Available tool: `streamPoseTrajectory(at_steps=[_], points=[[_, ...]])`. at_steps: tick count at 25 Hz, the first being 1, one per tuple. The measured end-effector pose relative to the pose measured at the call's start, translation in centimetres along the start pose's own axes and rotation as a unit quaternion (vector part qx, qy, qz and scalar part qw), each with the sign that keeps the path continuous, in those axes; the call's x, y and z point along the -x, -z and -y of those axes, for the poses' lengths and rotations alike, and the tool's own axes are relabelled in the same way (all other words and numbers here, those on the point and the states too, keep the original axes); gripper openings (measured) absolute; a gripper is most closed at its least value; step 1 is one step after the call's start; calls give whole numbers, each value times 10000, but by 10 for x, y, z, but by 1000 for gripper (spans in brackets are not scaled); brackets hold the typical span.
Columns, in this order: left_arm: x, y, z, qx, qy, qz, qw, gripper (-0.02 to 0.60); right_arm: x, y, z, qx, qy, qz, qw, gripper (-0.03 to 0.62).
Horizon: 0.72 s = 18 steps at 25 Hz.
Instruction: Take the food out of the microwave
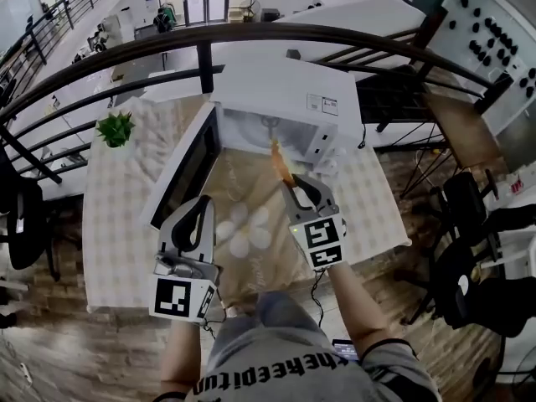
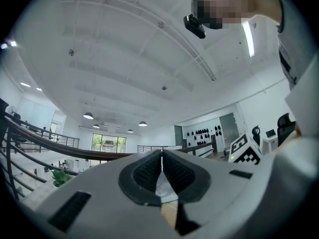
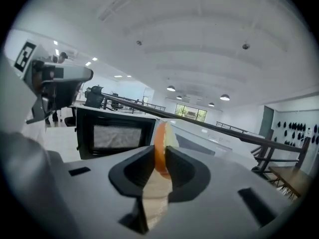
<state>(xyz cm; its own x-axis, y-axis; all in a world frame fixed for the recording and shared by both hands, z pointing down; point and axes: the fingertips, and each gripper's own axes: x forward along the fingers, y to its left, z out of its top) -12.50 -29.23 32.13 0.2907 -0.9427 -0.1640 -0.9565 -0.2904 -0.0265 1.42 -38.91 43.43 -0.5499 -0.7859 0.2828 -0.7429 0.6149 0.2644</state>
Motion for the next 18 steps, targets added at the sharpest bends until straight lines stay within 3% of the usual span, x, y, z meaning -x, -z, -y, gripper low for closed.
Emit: streamPoseTrajectory(at_steps=[18], points=[[25, -21, 16, -4, 257, 108, 9996, 12, 96, -37, -3, -720, 615, 645, 9934, 77]])
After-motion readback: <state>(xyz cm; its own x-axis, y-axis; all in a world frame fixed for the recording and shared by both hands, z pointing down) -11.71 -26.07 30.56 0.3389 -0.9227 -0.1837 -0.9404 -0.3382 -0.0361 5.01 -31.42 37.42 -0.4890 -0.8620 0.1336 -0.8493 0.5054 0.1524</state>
